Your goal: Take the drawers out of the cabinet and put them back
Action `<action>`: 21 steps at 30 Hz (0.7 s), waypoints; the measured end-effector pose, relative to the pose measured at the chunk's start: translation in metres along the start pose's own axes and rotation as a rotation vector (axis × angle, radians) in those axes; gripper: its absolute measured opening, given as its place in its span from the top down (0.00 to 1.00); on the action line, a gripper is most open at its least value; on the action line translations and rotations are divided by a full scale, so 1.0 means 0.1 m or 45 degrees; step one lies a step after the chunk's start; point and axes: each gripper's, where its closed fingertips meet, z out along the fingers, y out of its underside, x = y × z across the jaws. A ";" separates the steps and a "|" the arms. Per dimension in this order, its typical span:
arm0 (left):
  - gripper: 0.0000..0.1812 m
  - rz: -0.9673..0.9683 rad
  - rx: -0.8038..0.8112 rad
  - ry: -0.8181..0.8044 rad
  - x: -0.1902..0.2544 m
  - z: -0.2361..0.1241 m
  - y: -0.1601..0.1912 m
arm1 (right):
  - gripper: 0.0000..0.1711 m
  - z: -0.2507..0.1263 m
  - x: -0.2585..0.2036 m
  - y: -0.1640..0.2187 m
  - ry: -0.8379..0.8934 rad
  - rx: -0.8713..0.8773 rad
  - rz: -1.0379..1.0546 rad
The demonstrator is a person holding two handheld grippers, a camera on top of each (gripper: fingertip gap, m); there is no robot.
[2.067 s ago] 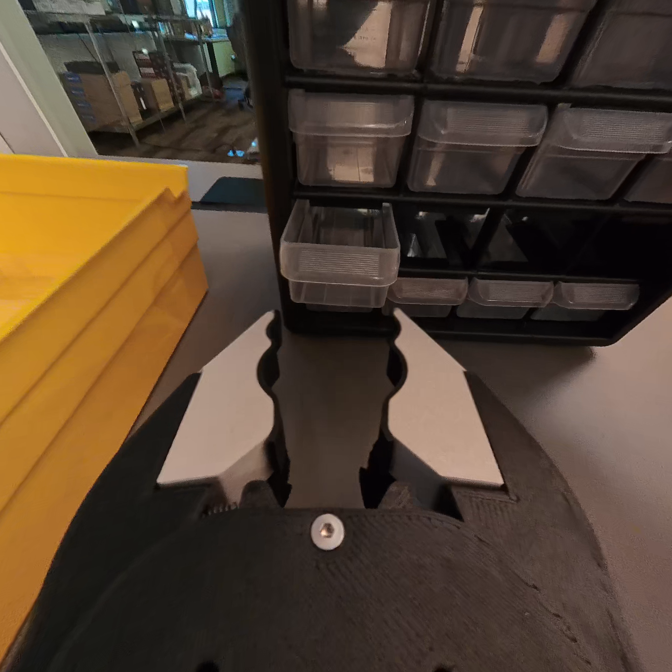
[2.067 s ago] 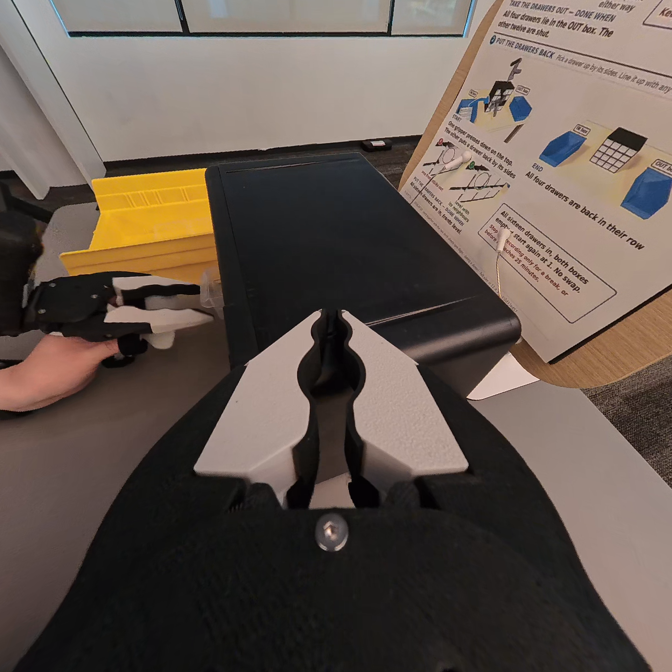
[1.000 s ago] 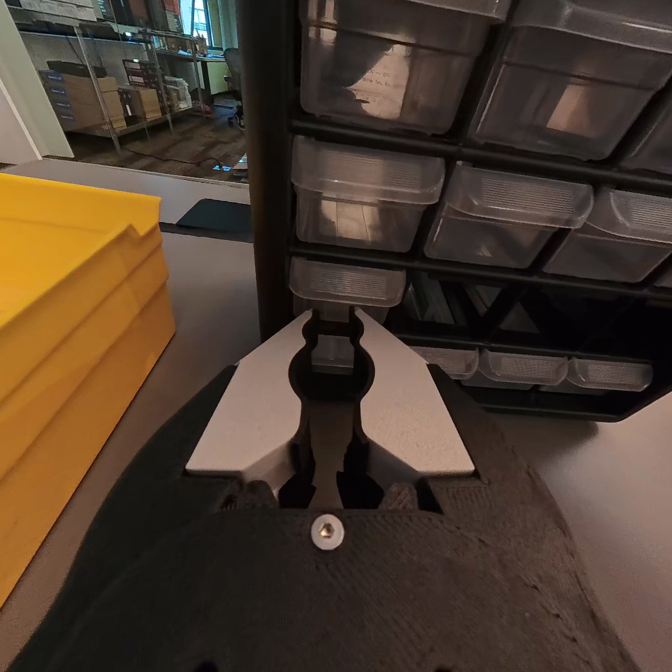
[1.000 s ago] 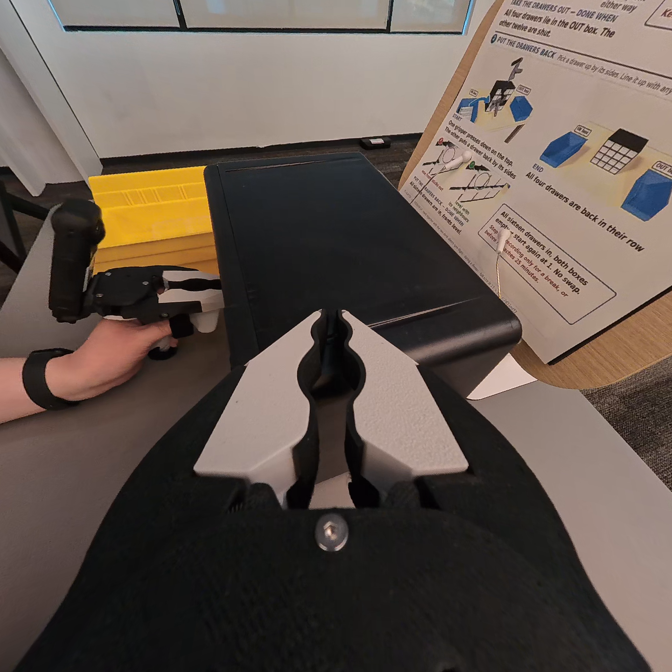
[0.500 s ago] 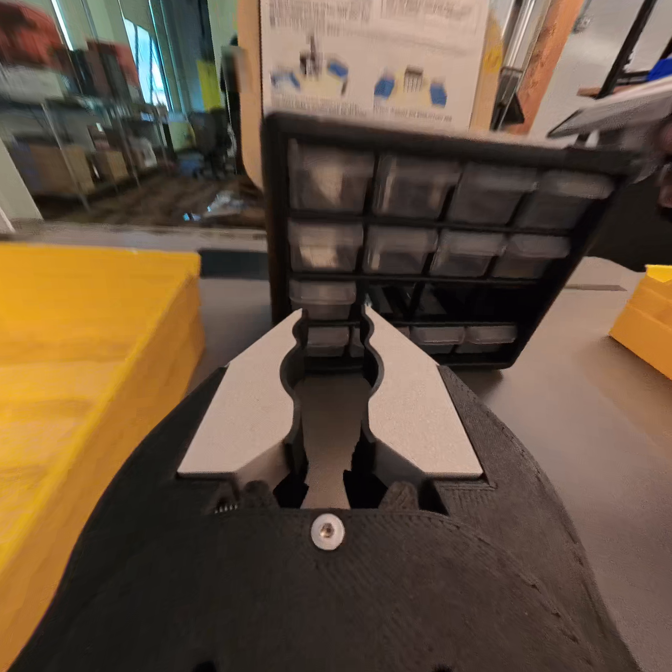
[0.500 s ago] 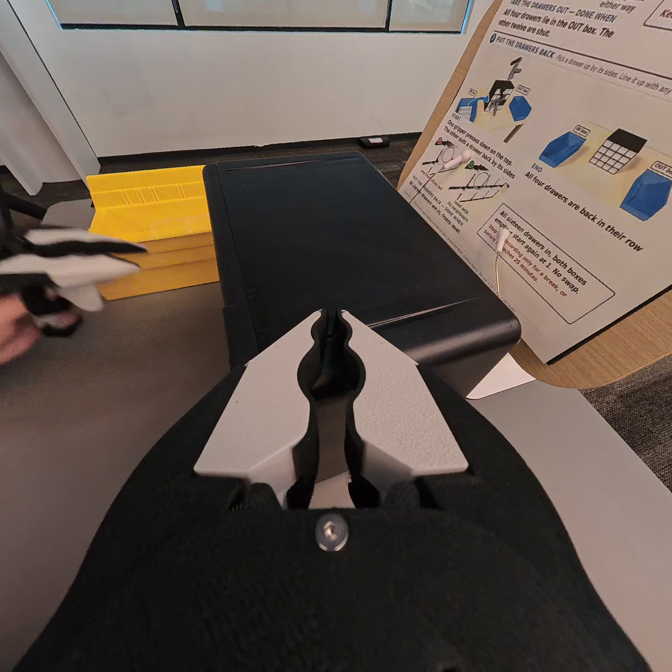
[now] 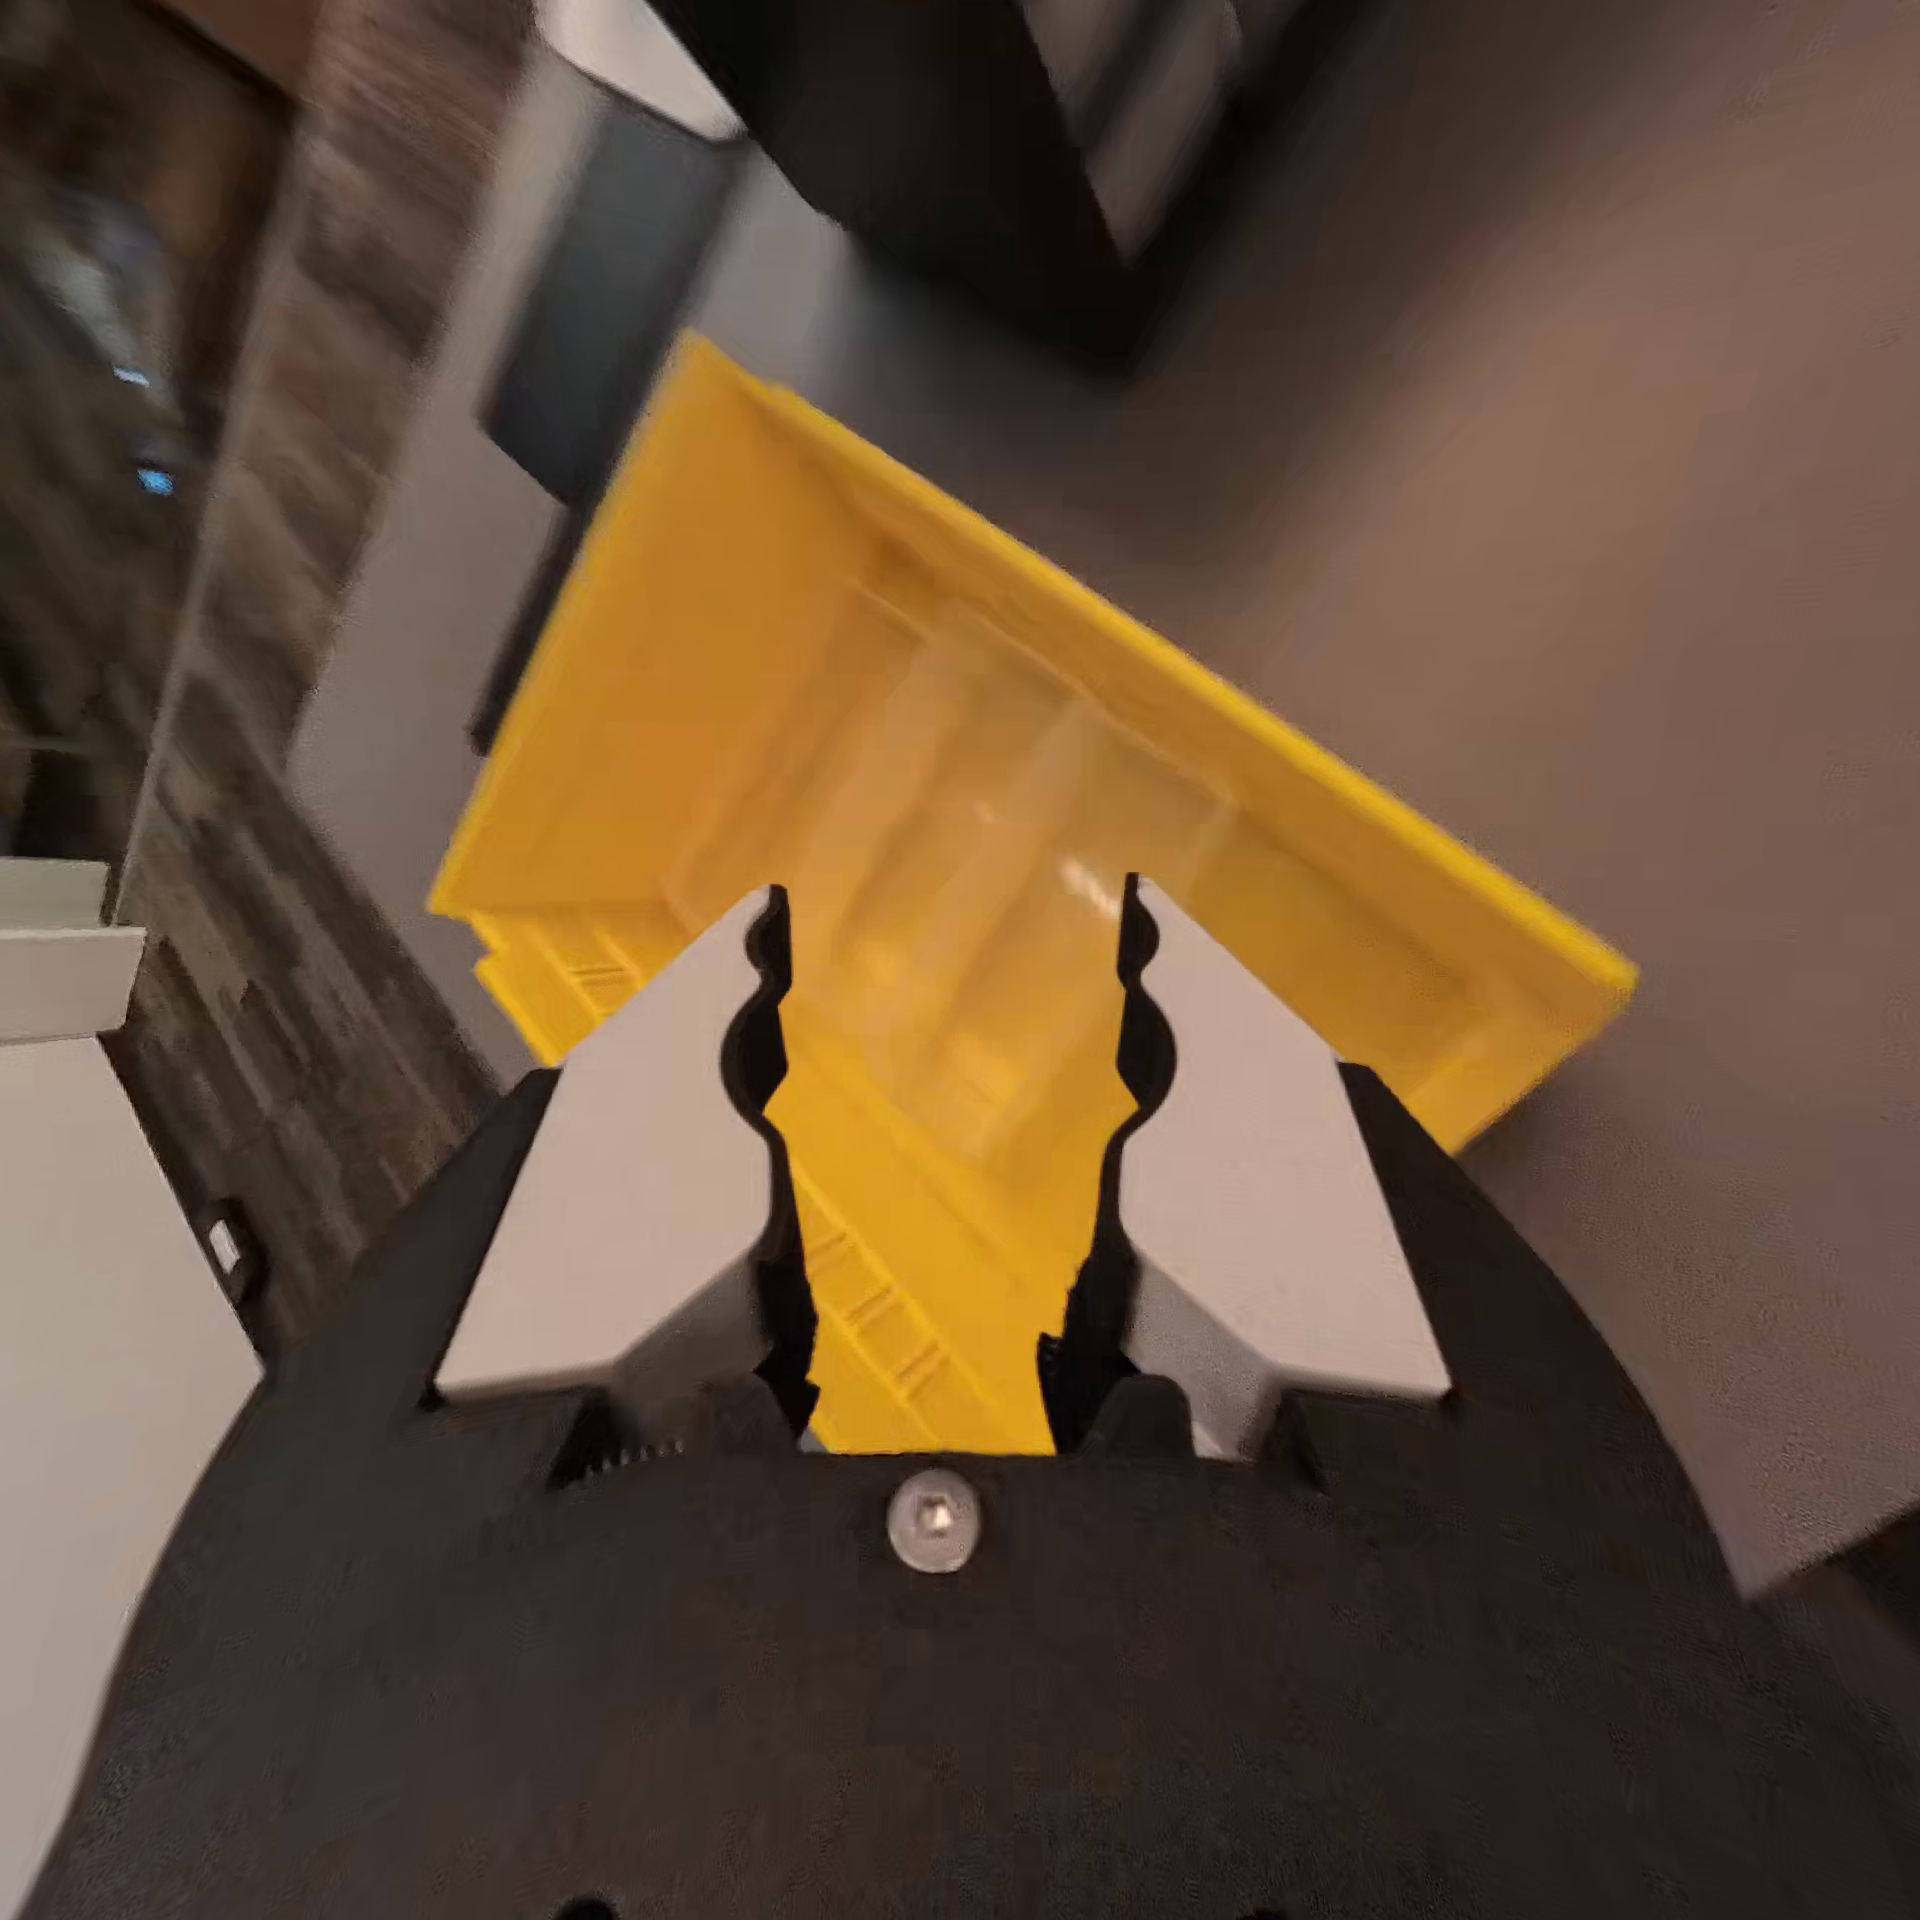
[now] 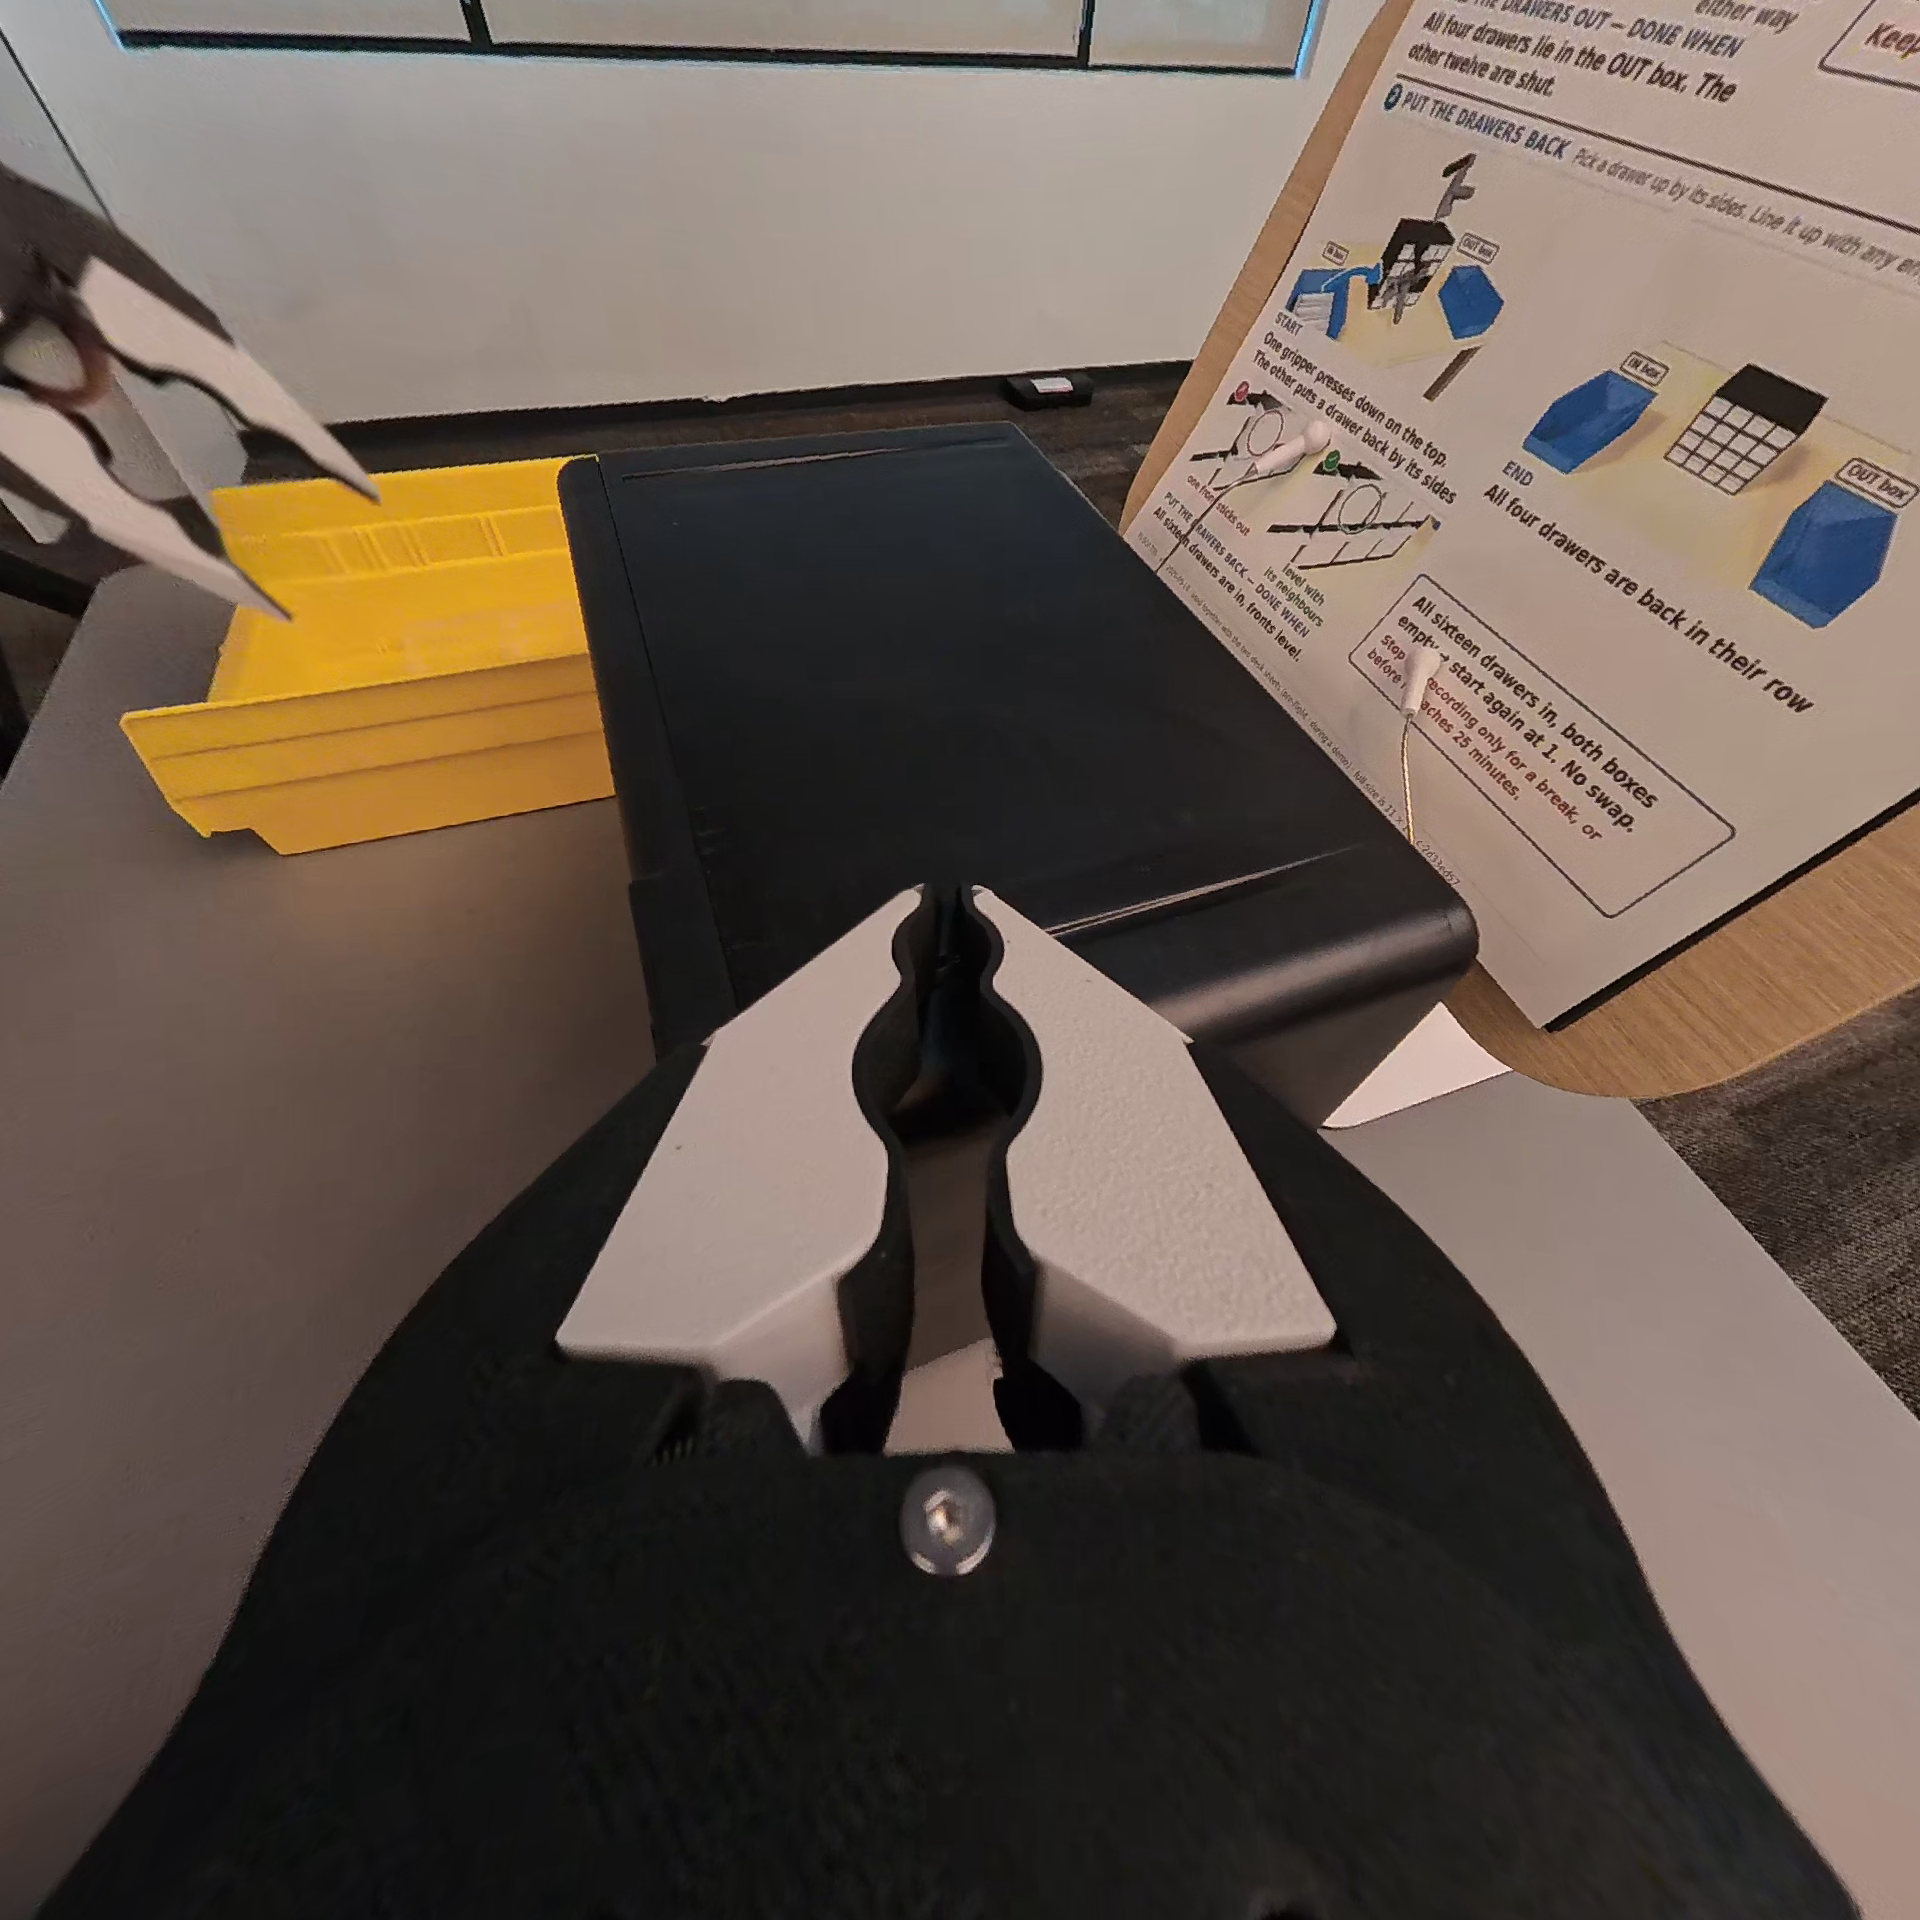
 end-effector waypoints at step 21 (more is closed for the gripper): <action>0.99 0.195 -0.465 0.435 0.50 0.76 1.00 | 1.00 0.01 0.01 -0.01 0.034 -0.020 -0.005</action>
